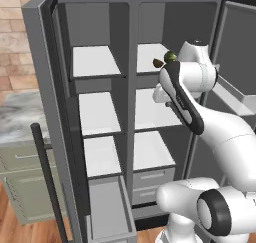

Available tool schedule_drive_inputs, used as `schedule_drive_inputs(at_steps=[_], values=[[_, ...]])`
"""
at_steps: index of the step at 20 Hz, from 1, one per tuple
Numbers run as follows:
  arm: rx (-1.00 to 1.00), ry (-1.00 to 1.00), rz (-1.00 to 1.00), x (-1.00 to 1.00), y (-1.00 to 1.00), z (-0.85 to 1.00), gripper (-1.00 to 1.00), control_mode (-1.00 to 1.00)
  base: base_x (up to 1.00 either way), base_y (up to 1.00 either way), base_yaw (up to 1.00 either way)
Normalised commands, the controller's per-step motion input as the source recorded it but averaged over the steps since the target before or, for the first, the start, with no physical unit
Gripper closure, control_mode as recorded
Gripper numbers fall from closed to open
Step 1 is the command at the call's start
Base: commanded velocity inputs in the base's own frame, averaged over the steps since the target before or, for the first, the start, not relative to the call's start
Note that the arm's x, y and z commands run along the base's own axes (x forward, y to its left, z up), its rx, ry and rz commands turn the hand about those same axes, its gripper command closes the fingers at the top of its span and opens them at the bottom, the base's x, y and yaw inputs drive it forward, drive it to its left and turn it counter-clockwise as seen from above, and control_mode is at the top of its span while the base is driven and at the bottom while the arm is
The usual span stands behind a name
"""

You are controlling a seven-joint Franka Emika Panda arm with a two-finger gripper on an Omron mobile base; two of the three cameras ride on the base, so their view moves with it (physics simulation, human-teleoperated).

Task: Take the kiwi and broccoli from the fridge shelf and place them in the freezer drawer to begin freezing them.

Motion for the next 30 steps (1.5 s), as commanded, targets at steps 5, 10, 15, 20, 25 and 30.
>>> schedule_drive_inputs(at_steps=[5,10,15,20,25,30], values=[[0.0,0.0,0.0,0.0,0.0,-0.06,-1.0,1.0,-0.09,0.0,0.01],[0.0,0.0,0.0,0.0,0.0,0.0,-1.0,1.0,-0.48,0.0,0.15],[0.0,0.0,0.0,0.0,0.0,0.0,-1.0,1.0,-0.07,0.0,0.16],[0.0,0.0,0.0,0.0,0.0,0.0,-1.0,1.0,-0.17,0.0,0.19],[0.0,0.0,0.0,0.0,0.0,0.0,-1.0,1.0,-0.05,-0.09,0.19],[0.0,0.0,0.0,0.0,0.0,0.0,-1.0,1.0,0.09,-0.04,0.14]])
